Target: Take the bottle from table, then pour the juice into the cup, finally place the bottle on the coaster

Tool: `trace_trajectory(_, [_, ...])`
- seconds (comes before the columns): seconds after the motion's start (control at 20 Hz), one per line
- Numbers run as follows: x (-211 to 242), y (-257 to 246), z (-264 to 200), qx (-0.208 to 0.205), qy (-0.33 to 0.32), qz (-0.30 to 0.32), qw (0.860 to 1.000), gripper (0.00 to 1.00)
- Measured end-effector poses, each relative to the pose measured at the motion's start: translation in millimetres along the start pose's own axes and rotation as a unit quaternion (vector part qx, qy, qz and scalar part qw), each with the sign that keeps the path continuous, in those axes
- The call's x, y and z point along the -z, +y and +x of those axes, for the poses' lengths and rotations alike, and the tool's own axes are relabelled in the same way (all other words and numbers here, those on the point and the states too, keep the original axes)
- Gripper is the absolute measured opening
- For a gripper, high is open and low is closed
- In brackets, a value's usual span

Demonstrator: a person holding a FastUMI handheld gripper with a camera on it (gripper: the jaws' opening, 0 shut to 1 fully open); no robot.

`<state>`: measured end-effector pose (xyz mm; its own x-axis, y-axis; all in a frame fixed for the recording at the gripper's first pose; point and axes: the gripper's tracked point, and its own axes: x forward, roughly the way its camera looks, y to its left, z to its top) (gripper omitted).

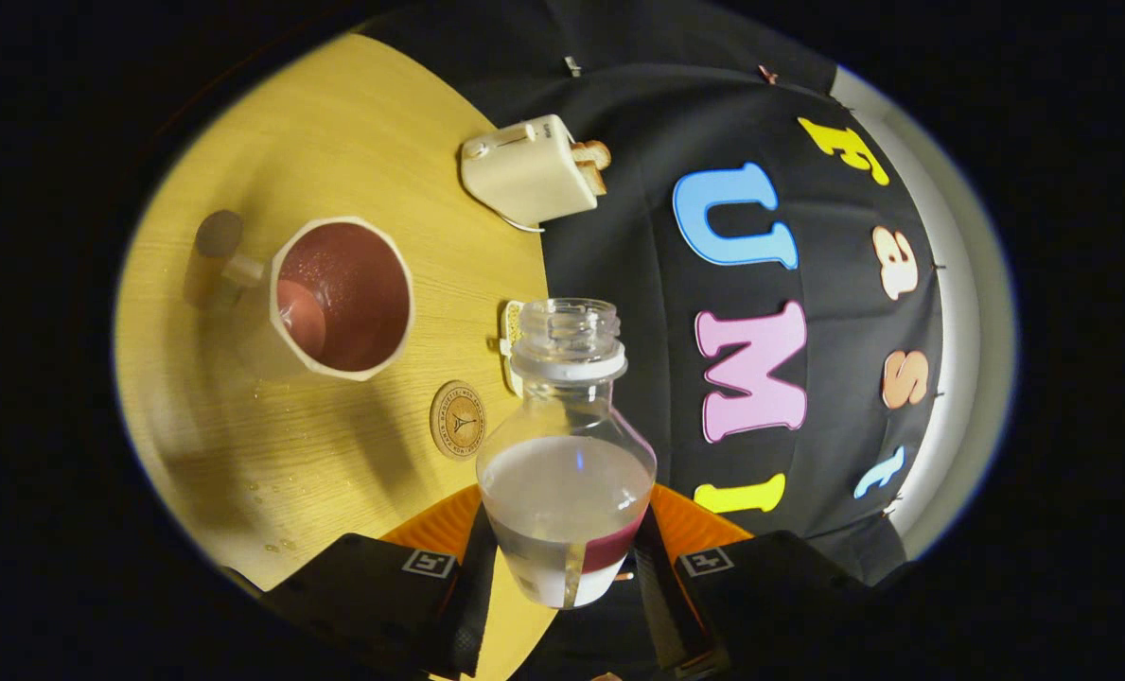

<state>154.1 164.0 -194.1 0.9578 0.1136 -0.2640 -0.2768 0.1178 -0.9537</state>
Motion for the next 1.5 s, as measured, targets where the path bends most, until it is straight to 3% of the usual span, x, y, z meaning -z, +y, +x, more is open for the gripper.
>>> trace_trajectory(0.7, [-3, 16, 16, -0.003, -0.034, -0.128, 0.991, 0.70])
trace_trajectory(1.5, [-26, 5, 30, 0.024, -0.084, -0.264, 0.960, 0.70])
